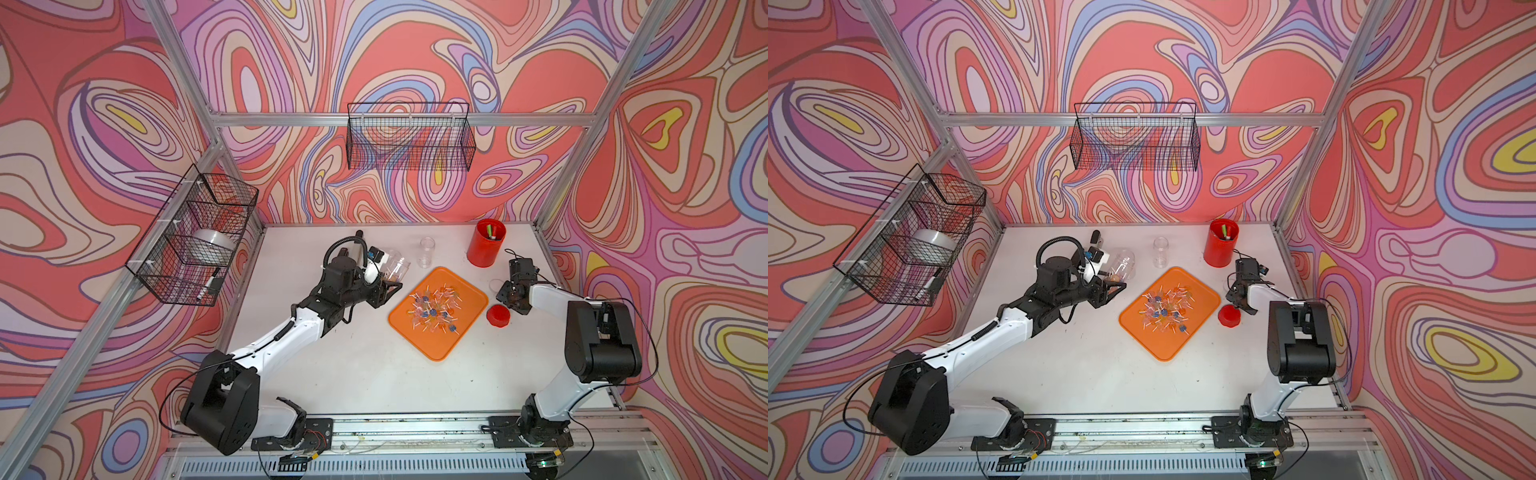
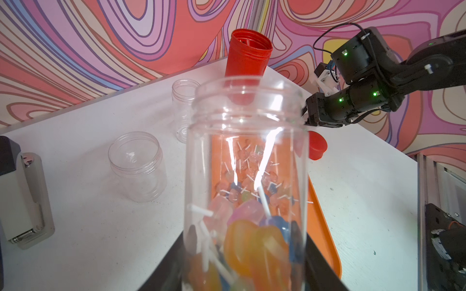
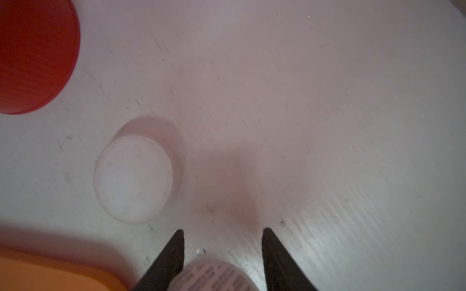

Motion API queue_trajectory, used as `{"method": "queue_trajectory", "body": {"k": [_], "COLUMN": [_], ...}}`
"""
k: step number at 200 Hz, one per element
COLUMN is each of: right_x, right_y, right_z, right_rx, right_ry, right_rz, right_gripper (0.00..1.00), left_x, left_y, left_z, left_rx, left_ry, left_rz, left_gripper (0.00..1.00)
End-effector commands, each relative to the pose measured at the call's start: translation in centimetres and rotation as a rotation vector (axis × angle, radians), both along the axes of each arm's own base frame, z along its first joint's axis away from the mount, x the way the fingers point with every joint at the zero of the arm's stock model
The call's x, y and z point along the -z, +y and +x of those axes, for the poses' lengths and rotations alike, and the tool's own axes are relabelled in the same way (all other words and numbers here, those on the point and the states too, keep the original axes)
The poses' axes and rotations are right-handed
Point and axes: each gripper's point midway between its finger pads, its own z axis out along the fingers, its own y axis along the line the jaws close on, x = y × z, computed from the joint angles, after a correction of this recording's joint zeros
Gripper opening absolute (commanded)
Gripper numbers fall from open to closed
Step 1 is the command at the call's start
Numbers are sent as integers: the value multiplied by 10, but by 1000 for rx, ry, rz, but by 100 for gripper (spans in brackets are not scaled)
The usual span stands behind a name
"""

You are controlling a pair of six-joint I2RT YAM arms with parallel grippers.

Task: Pour the candies out of the jar
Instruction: Place the lid at the center of the board, then adjust the lid at the center of the board.

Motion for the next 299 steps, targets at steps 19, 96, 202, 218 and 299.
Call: {"method": "queue_trajectory", "body": {"k": [19,96,202,218,299], "right_x": [5,-51,-87,-74,-74], "right_y": [0,2,5,2,33], "right_z": [-4,20,1,-14,-64], "right_rx": [-5,-38,-96,-82,-64], "right_ry": [42,-83,-90,-38,-18], "right_rz": [14,11,-14,-29,170], "right_gripper": [57,79,87,85,82], "left_x": [-20,-23,-26,-26,-22], "left_y": [-3,-2,-7,-6,-6], "left_z": [4,3,6,5,5], "left_rx": [18,15,30,25,27], "left_ry": [-52,-50,-27,-30,-28], "left_rz": [-24,-16,-25,-21,-34], "left_gripper": [0,0,0,0,0]}}
